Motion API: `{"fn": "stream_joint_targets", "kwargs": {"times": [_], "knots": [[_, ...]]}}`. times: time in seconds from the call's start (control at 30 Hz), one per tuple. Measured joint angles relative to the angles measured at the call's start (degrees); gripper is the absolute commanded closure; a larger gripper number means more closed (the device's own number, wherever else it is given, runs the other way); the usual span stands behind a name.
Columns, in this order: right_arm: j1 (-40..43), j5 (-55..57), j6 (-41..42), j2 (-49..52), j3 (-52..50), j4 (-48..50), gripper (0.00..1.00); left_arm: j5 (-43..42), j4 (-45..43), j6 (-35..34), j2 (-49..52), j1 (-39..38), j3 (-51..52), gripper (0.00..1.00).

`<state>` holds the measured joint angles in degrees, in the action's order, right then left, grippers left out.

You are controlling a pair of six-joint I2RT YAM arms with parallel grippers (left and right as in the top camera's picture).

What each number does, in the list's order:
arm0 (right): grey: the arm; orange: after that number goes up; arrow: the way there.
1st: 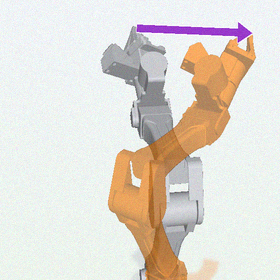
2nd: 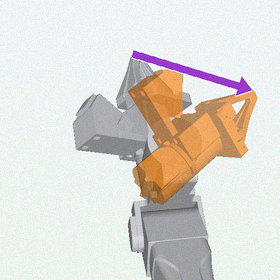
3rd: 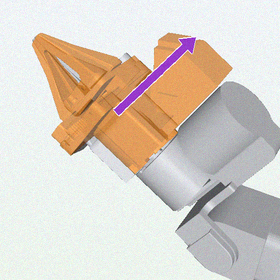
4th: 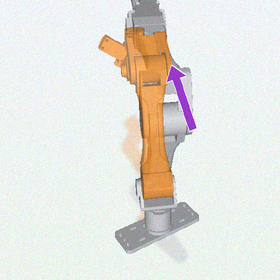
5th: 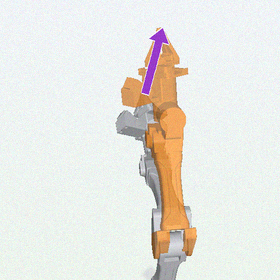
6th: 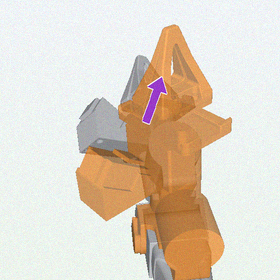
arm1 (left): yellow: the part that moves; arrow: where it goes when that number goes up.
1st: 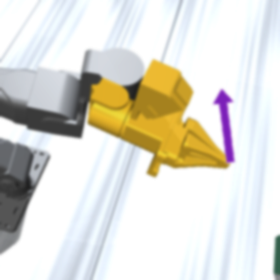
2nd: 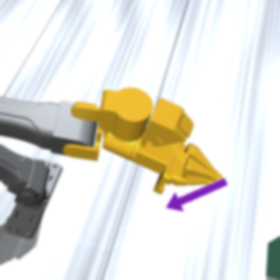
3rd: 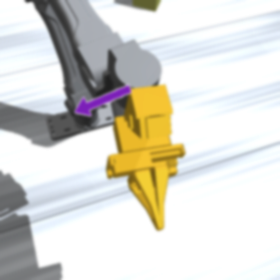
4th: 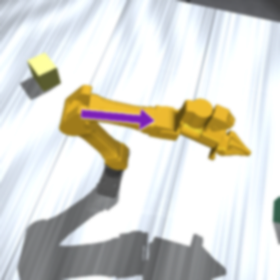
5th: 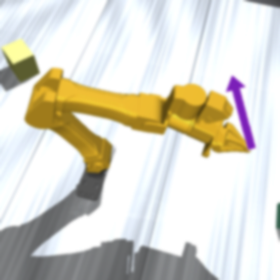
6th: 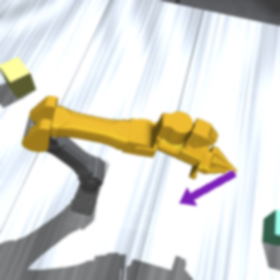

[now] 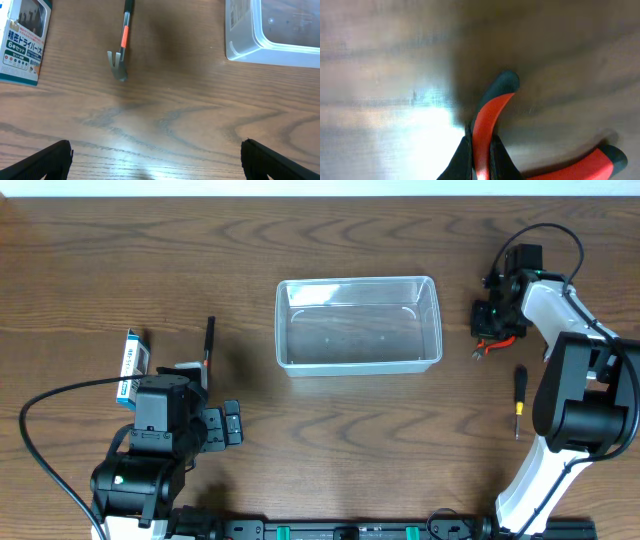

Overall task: Pack container
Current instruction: 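Lower the right gripper and grasp the red pliers, then carry the pliers into the container and open the right gripper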

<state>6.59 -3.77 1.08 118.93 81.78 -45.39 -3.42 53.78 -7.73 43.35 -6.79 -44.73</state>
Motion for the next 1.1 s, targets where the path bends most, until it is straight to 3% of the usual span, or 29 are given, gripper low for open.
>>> {"fn": "stream_joint_targets", "kwargs": {"times": [0.13, 0.3, 0.53, 0.77, 1.1], "knots": [[-0.9, -0.1, -0.1, -2.1, 2.2, -4.8, 0.99, 0.0, 0.0, 0.0, 0.0, 0.0, 0.0, 0.02], [-5.6, 0.5, -2.6, -11.5, 6.9, -5.7, 0.99, 0.0, 0.0, 0.0, 0.0, 0.0, 0.0, 0.02], [-18.8, 0.3, -13.9, -21.7, 10.1, -5.6, 0.99, 0.0, 0.0, 0.0, 0.0, 0.0, 0.0, 0.02], [-29.7, -3.7, -28.3, -15.3, 10.1, -5.7, 0.99, 0.0, 0.0, 0.0, 0.0, 0.0, 0.0, 0.02], [-31.4, -6.1, -33.8, 0.4, 9.6, -3.8, 0.91, 0.0, 0.0, 0.0, 0.0, 0.0, 0.0, 0.02]]}}
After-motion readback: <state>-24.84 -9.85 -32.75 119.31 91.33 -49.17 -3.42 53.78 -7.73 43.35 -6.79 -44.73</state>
